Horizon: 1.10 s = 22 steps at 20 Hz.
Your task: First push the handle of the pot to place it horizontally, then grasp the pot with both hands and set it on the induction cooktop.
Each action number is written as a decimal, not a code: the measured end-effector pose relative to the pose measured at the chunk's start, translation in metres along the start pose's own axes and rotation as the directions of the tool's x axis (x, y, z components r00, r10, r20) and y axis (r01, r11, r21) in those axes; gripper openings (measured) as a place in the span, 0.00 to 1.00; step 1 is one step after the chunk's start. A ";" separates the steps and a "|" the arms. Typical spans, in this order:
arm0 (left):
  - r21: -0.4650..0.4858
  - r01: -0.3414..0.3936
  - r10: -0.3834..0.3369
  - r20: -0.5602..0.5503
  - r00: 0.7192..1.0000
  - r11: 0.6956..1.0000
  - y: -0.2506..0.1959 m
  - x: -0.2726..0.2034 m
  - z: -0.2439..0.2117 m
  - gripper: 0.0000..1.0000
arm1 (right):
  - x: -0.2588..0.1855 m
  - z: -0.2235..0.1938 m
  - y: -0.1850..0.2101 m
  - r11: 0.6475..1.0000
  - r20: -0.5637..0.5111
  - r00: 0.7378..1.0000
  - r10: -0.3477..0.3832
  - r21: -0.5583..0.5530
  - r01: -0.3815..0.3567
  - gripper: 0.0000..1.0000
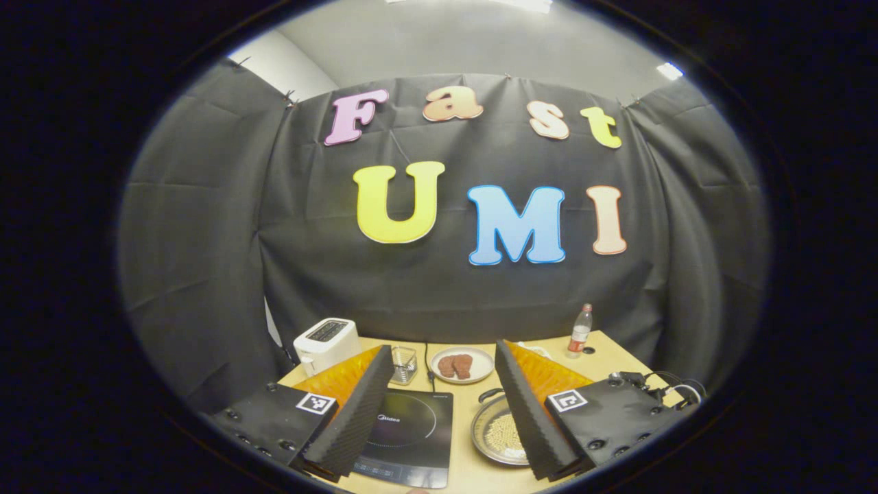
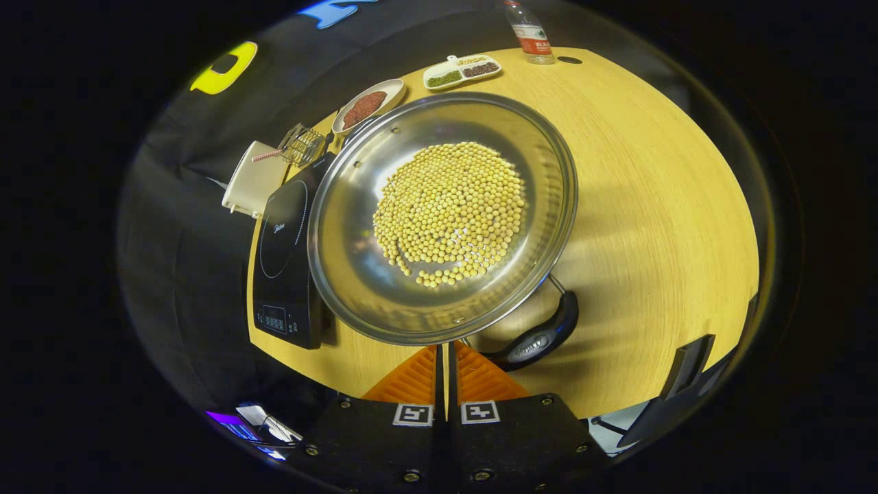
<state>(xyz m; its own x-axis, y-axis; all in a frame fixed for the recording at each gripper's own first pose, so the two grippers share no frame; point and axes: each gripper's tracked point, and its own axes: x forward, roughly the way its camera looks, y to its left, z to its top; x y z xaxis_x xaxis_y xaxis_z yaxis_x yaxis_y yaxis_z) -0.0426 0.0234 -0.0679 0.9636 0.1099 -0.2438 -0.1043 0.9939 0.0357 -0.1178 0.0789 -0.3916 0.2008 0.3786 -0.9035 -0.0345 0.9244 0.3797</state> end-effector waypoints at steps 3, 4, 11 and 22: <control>0.010 0.008 -0.008 0.004 1.000 1.000 -0.009 -0.002 0.000 0.94 | -0.003 0.004 -0.014 1.000 -0.002 1.000 -0.020 -0.004 0.020 0.01; 0.011 0.010 -0.010 0.006 1.000 1.000 -0.012 -0.002 0.002 0.94 | -0.005 0.005 -0.019 1.000 -0.001 1.000 -0.026 -0.002 0.026 0.01; 0.009 0.011 -0.011 0.004 1.000 1.000 -0.027 -0.004 0.002 0.94 | -0.005 0.016 -0.049 0.998 -0.005 0.998 -0.060 0.013 0.060 0.01; 0.038 0.003 -0.003 0.001 1.000 0.999 -0.039 0.003 0.004 0.95 | -0.009 0.054 -0.104 0.983 0.038 0.982 -0.184 -0.016 0.185 0.01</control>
<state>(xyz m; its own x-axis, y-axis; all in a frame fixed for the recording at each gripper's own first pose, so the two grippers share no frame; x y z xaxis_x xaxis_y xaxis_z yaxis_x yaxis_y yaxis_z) -0.0348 -0.0151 -0.0662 0.9640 0.1068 -0.2434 -0.0920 0.9932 0.0714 -0.0635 -0.0233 -0.4123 0.2411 0.1996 -0.9497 -0.0121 0.9792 0.2027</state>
